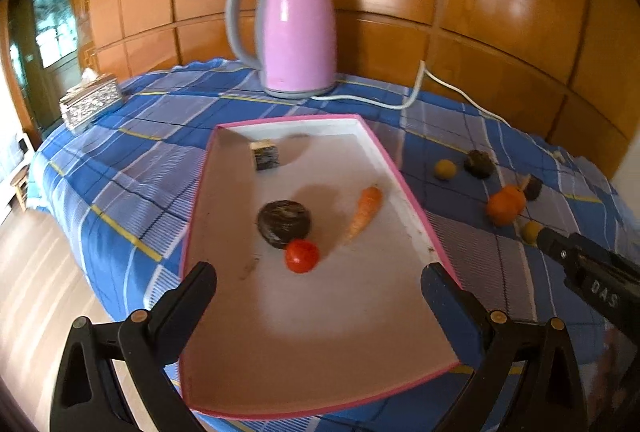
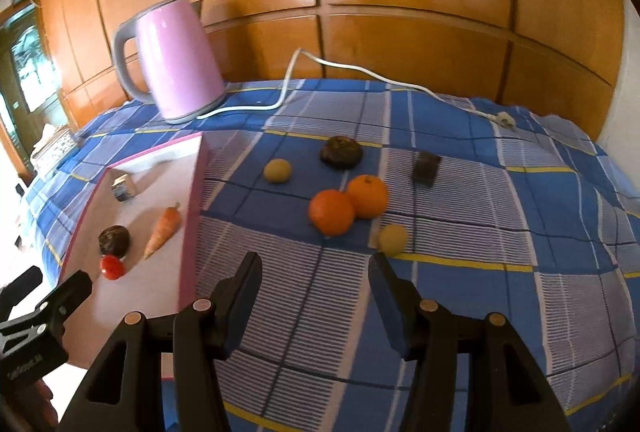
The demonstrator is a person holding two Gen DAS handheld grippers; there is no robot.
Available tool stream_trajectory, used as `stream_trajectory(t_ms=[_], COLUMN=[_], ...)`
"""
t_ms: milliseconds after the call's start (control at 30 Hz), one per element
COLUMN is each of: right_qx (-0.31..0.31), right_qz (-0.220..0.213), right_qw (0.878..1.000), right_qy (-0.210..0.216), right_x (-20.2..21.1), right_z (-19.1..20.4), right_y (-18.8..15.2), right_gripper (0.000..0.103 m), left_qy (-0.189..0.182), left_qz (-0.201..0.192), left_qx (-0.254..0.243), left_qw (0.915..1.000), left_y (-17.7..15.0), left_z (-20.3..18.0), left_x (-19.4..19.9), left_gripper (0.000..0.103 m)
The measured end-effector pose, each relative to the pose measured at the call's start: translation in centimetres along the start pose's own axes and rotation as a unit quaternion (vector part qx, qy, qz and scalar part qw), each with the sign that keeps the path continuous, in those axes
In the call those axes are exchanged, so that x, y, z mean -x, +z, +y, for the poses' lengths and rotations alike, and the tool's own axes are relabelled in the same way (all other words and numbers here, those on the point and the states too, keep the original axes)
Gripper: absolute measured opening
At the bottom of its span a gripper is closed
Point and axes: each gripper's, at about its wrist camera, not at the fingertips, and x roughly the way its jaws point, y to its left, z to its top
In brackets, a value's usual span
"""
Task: Organize fruits
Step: 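Withdraw the right gripper from the tray over the bedspread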
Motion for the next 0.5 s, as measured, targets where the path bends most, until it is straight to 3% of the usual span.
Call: stream_trajectory(t_ms=[500], right_qx=[-0.061], right_qz=[0.012], right_qw=[0.997], right_qy=[-0.048], right_x=[-0.1], right_z=[-6.0], right_y=[-1.4], right_gripper=[0.056], left_qy=[-0.042], left_qz=[-0.002], left_qx=[-0.057], left_qw=[0.9975], left_y=[0.8], left_z=[-4.0], left_x=[-0.2], left_gripper=[0.103])
